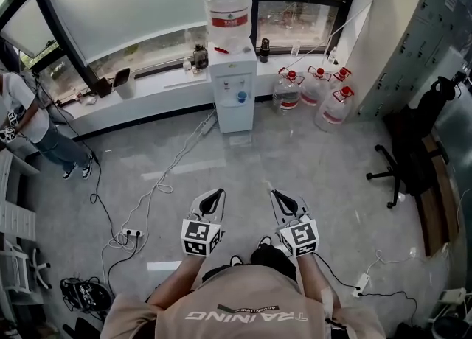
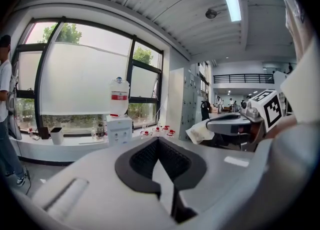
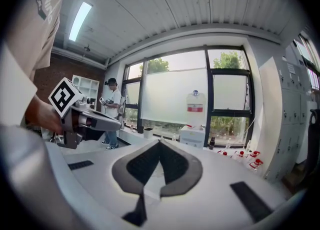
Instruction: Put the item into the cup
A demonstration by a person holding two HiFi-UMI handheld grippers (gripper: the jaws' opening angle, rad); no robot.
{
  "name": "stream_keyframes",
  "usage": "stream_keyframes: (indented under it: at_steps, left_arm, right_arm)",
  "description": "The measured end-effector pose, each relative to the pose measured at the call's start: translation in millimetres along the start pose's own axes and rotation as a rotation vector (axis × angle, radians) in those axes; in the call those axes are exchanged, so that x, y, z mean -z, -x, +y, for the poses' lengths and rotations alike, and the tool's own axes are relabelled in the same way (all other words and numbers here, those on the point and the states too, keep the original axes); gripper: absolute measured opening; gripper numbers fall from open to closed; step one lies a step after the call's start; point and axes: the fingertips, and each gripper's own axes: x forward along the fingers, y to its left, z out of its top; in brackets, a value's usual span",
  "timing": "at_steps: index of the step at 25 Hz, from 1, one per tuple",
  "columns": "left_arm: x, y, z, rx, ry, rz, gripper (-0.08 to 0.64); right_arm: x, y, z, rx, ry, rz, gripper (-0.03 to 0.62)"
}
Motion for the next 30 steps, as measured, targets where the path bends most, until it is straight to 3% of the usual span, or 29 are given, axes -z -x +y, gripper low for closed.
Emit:
stream_keyframes:
  at_steps: [4,10,19,30]
  left_arm:
    - [-6,-31,12,-0.021,-0.004,0.002,0.008]
    - [-20,-89,22,-0.034,0.010,0.023,0.008]
    - [-44,-169,27,-0.062,0.026,0.035,0.008]
    - [-52,-223,44,-0.129,0.054,0.012,0.008]
  right_arm:
    - [1,-24,-22,-0.021,-0.024,-0.011,0.011]
    - [-1,-65,-62,-0.066,0.049,-0.018,0.011]
    - [5,-112,-130,-0.146,-0.001,-0.005,0.011]
    - [-8,-156,-177,-0.174,-0.012,-0.055,0.011]
